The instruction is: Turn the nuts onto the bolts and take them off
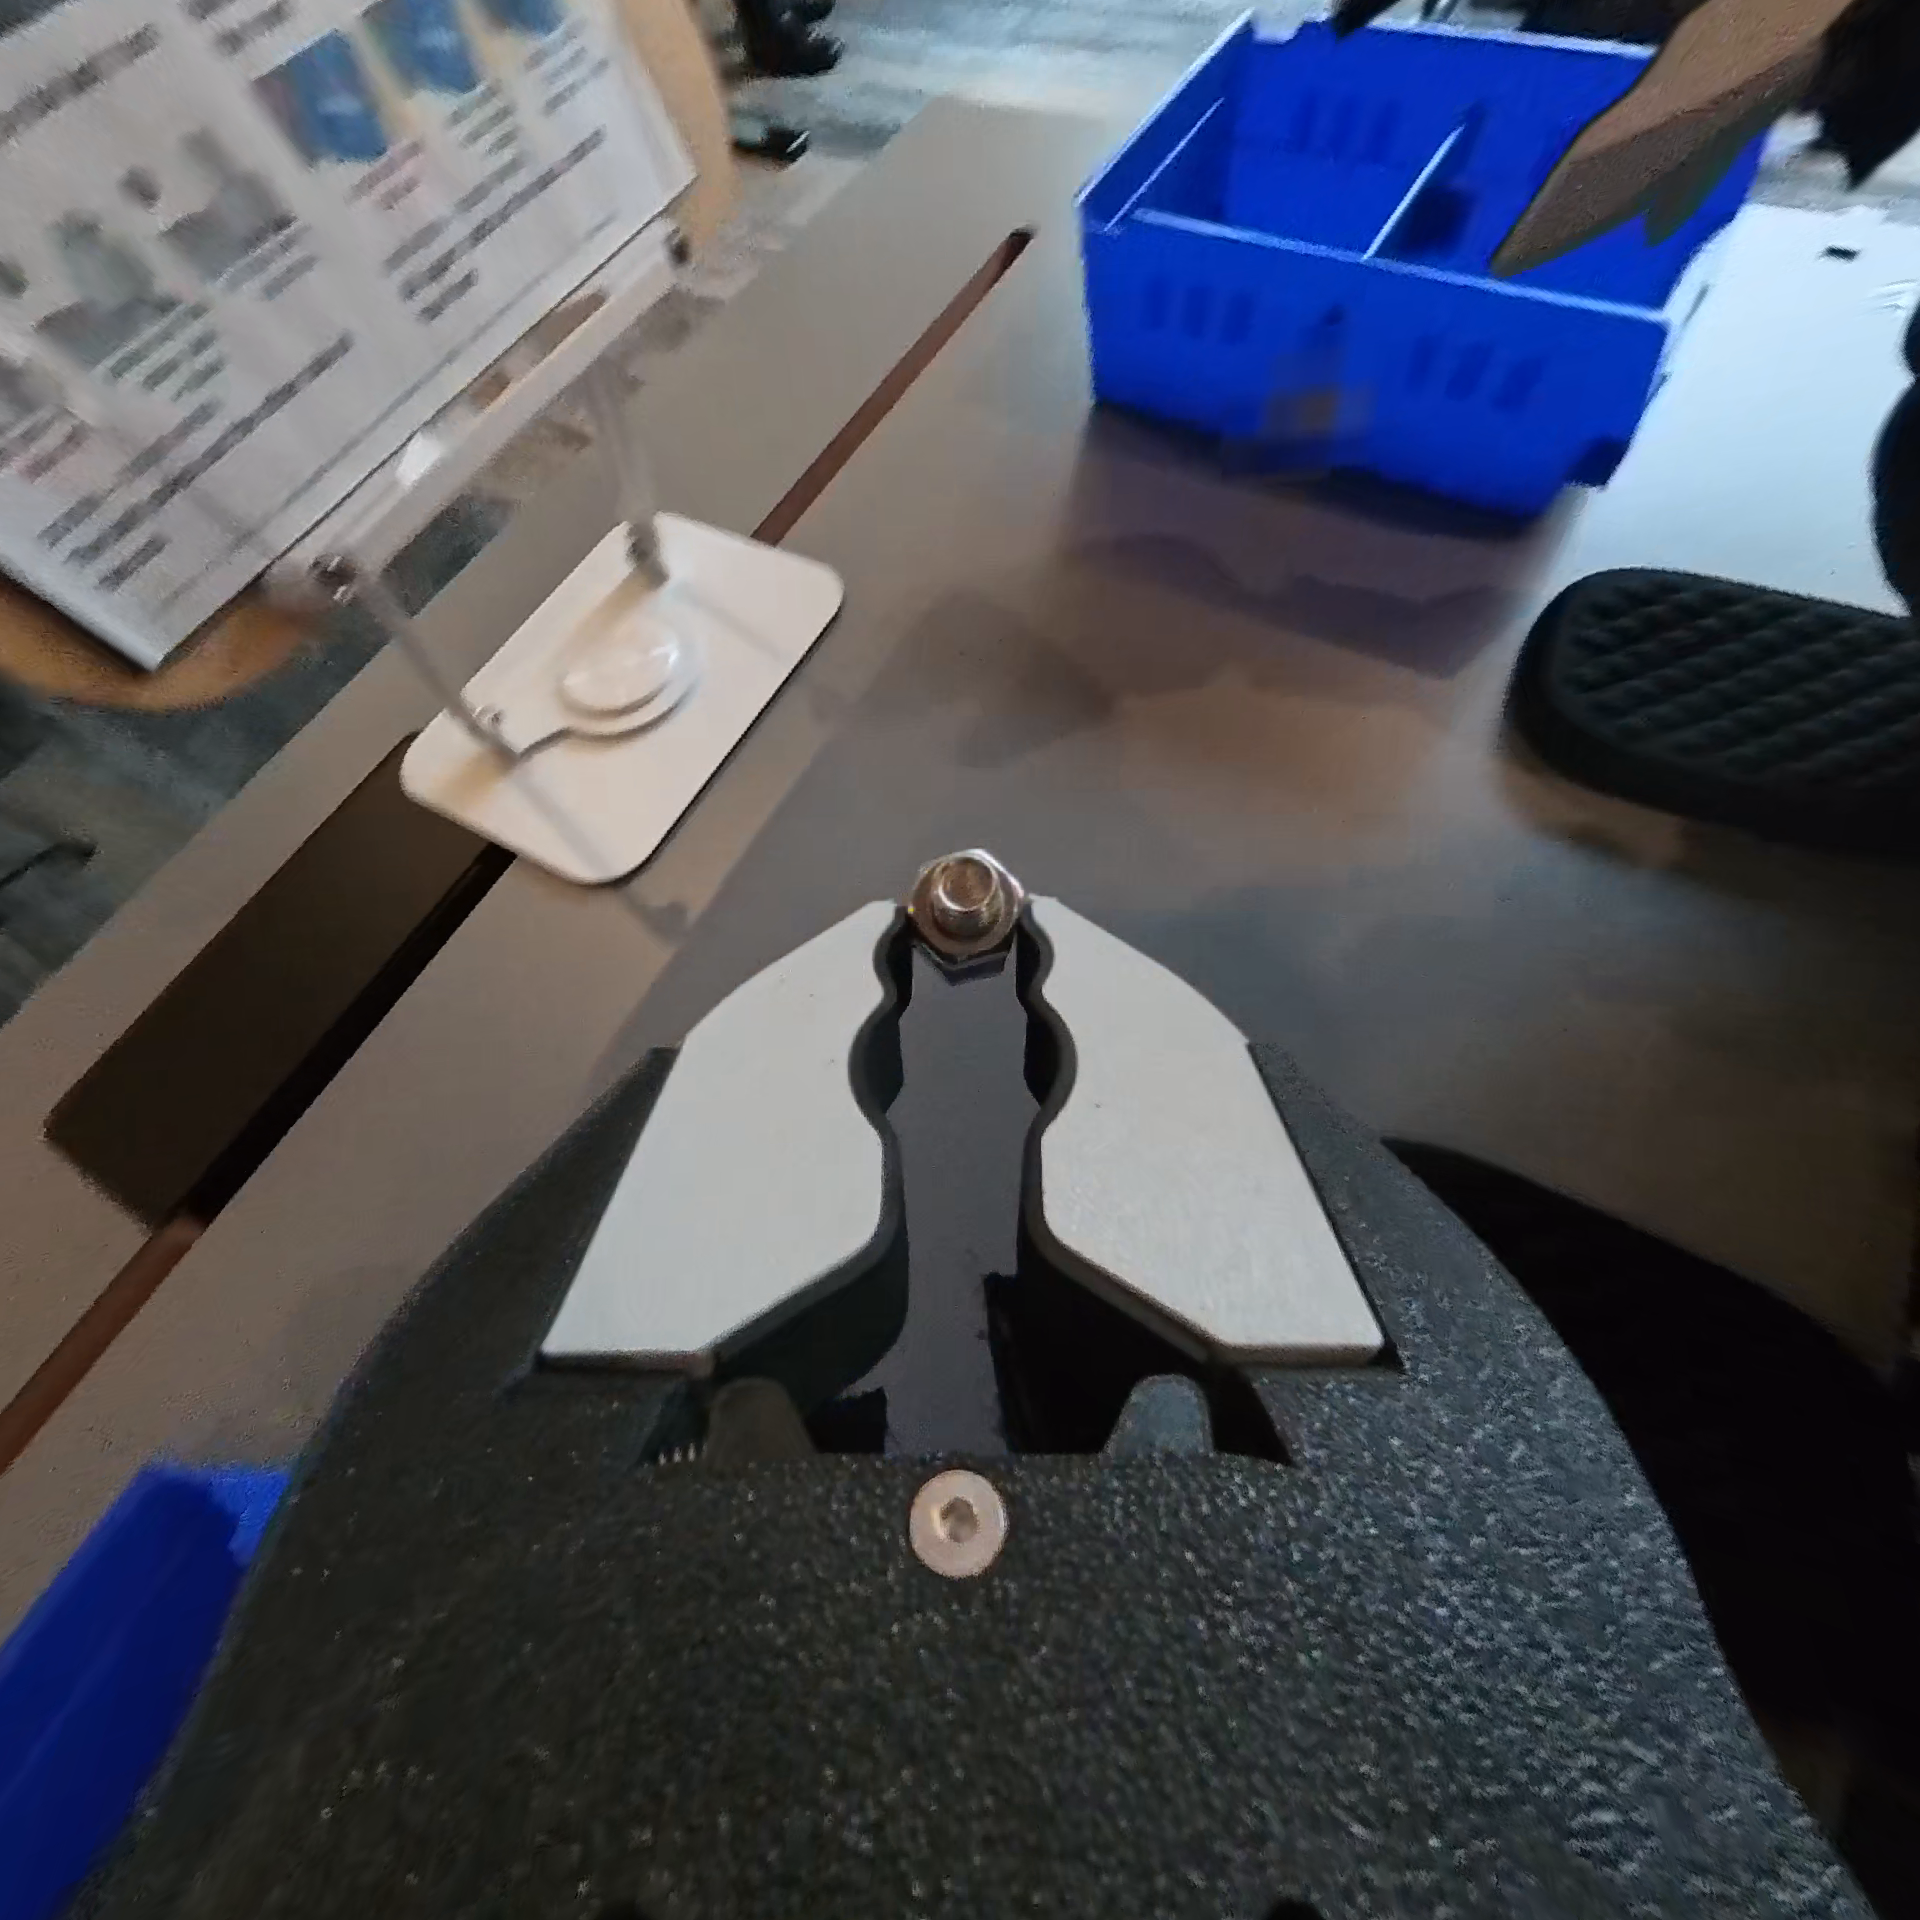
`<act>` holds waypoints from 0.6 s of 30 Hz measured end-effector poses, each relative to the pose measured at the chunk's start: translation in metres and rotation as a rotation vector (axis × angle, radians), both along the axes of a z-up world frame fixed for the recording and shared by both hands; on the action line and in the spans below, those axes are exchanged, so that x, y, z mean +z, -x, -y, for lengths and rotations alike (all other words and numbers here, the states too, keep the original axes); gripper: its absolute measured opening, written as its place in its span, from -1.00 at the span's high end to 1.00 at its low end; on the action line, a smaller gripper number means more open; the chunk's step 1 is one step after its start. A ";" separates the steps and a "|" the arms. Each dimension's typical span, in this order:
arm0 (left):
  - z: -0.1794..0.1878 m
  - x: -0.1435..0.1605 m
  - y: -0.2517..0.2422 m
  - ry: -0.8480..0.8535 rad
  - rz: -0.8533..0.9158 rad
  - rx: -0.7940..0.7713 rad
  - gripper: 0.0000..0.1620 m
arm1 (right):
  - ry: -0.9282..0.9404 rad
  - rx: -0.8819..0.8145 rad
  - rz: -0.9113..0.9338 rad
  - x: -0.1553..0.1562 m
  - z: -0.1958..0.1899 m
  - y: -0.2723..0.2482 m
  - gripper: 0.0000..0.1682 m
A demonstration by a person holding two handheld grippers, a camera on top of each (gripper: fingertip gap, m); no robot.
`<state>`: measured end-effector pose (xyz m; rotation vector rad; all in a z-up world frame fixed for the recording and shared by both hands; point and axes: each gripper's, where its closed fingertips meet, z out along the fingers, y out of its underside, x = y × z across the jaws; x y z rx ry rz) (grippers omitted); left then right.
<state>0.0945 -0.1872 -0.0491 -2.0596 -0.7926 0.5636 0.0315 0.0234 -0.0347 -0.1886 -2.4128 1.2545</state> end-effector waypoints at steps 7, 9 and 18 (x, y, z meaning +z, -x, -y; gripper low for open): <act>-0.074 0.015 -0.001 -0.062 -0.024 -0.208 0.77 | -0.047 0.230 -0.082 0.019 0.013 -0.033 0.30; -0.095 0.016 -0.006 -0.077 -0.022 -0.273 0.77 | -0.098 0.330 -0.133 0.022 0.015 -0.045 0.31; -0.159 -0.008 -0.026 -0.052 0.065 -0.511 0.77 | -0.351 0.723 -0.322 0.030 0.029 -0.086 0.45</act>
